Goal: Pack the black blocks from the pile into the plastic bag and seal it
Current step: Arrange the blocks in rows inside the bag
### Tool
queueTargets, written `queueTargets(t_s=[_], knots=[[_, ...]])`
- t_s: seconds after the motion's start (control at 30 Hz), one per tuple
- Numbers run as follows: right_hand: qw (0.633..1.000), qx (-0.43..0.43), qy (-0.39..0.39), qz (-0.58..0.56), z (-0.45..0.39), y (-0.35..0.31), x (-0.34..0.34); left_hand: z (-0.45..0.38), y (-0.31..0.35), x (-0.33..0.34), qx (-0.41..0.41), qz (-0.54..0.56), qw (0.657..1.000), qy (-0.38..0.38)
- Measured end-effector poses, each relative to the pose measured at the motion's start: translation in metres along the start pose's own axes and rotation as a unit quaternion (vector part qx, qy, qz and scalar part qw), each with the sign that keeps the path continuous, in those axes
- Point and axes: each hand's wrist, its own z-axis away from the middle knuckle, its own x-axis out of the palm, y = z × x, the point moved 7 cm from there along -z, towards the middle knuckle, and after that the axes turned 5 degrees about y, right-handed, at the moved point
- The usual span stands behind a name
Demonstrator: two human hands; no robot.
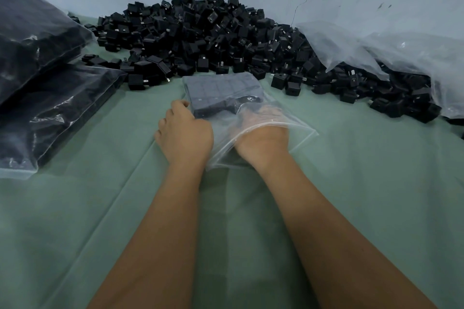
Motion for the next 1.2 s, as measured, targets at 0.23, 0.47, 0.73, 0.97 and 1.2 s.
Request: queueTargets(t_s=[0.23,0.47,0.73,0.97,1.2], knots=[[0.996,-0.019,0.017,-0.086,0.002,0.004,0.014,-0.002,-0.001,0.001,-0.005,0.009,1.000,0.000],[0.995,-0.059,-0.024,-0.083,0.004,0.007,0.024,-0.006,-0.005,-0.003,-0.006,0.055,0.998,0.003],[0.987,-0.130,0.067,-0.066,0.026,-0.006,0.000,0.019,0.036,0.021,0.164,0.262,0.919,-0.245],[0.823,-0.216,0.448,-0.274,0.064,0.003,-0.095,0.029,0.037,0.034,0.269,0.038,0.908,-0.318],[0.851,0.127,0.284,-0.423,0.028,0.096,-0.050,0.014,0.018,0.014,0.139,0.043,0.946,-0.289]])
